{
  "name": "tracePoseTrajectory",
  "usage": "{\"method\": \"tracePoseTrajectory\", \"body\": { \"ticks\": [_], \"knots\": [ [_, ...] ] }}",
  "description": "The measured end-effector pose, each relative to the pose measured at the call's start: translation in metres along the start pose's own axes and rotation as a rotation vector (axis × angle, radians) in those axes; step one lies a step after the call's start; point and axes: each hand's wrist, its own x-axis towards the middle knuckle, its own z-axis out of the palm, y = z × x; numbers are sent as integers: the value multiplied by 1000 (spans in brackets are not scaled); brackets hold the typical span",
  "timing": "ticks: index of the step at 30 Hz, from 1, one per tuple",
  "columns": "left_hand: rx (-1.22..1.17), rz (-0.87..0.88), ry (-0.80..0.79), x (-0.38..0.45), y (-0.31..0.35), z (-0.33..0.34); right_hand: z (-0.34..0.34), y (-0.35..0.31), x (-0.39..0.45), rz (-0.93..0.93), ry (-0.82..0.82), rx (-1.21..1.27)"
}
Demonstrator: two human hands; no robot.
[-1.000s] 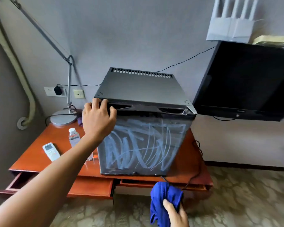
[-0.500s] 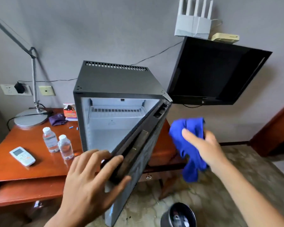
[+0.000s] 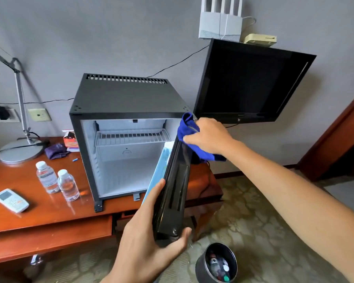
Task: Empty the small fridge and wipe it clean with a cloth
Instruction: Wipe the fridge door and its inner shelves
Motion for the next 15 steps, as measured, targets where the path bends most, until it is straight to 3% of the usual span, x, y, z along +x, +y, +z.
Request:
{"method": "tracePoseTrajectory", "body": {
  "ticks": [5,7,10,15],
  "knots": [
    [3,-28,-28,-4,7,13,-8,-1,-70,-226,-113,47],
    [7,-53,-12,-7,9,16,1,12,-53,-180,-38,153],
    [9,-69,-36,-10,14,19,17,34,7,33,90,197],
    [34,-13,-98,-9,16,24,26,44,49,101,67,190]
  ]
}}
